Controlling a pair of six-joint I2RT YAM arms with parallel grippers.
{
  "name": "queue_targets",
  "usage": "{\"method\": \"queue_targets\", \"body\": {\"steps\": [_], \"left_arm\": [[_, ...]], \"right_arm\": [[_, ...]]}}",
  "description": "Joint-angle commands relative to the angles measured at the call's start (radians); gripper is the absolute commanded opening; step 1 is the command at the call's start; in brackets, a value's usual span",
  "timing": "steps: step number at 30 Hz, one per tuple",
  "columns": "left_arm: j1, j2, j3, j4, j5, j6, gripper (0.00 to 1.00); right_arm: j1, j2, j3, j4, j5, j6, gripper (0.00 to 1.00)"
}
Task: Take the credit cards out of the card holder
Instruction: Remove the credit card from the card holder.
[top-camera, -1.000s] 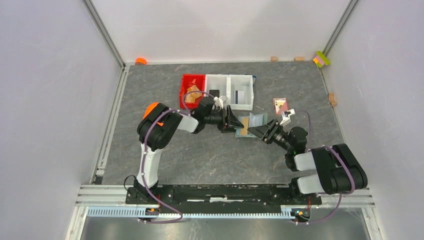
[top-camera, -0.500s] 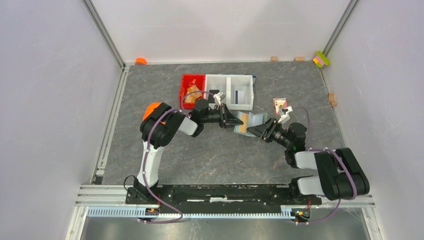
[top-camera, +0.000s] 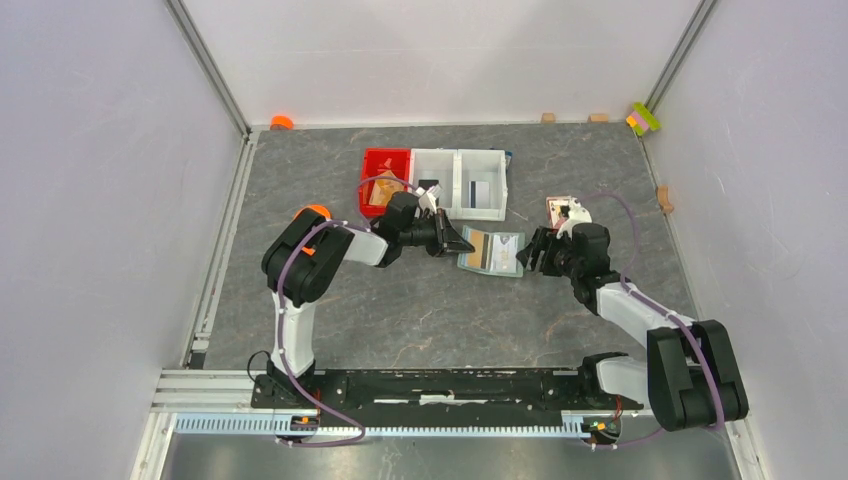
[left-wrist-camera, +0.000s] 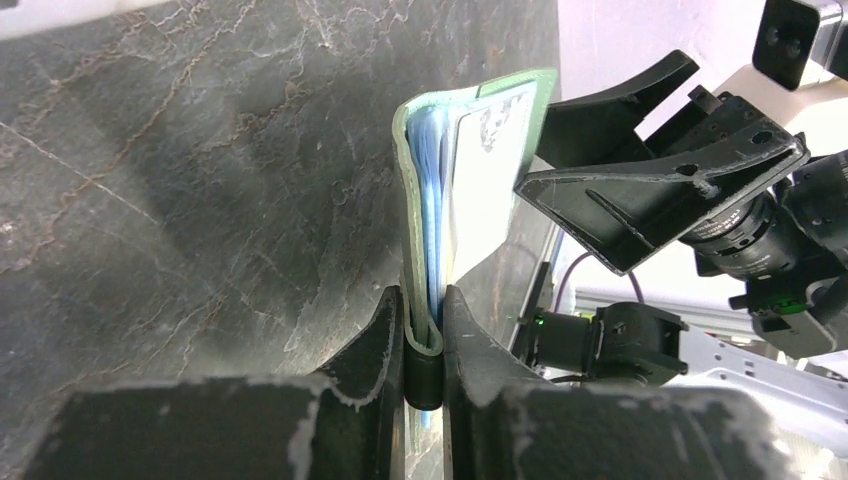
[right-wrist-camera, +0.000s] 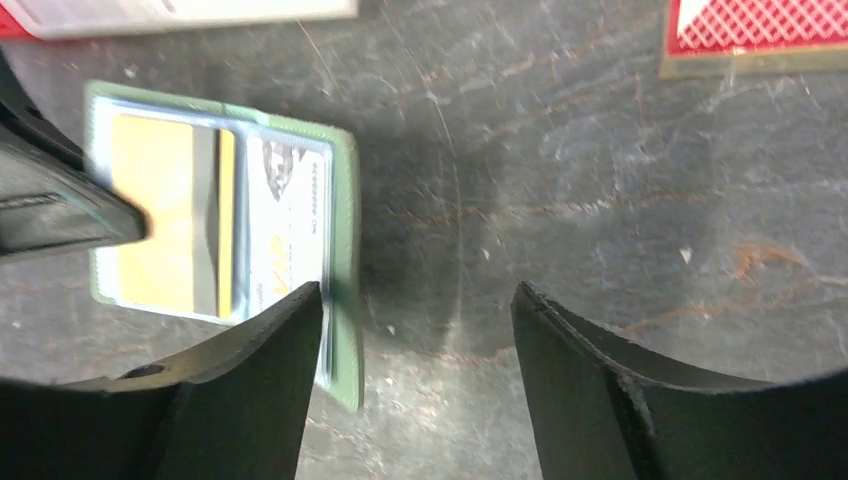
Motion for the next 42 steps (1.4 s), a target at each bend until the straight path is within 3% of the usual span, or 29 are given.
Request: {"method": "queue_targets", "body": {"steps": [1, 7, 13, 27, 42], "left_arm": [[-0.008, -0.039, 0.024, -0.053, -0.011, 0.097, 0.03], [-0.014, -0.051, 0.017, 0.004, 0.026, 0.087, 0.03], [-0.027, -0.066, -0.017, 0.209, 0.1, 0.014, 0.03], [-0.031, -0.043, -0.075, 0.671, 0.184, -0.215, 0.02], [-0.045, -0.049, -0.078, 0.793, 0.22, -0.258, 0.02]], "right_arm": [[-0.001, -0.048, 0.015, -0.06, 0.02, -0.109, 0.7], [-0.002, -0.137, 0.005, 0.027, -0.181, -0.121, 0.51], [-0.001, -0.116, 0.015, 0.102, -0.371, -0.058, 0.4], [-0.003, -0.144, 0.026, 0.112, -0.409, -0.015, 0.36], [-0.004, -0.123, 0.006, 0.236, -0.46, 0.09, 0.26]]}}
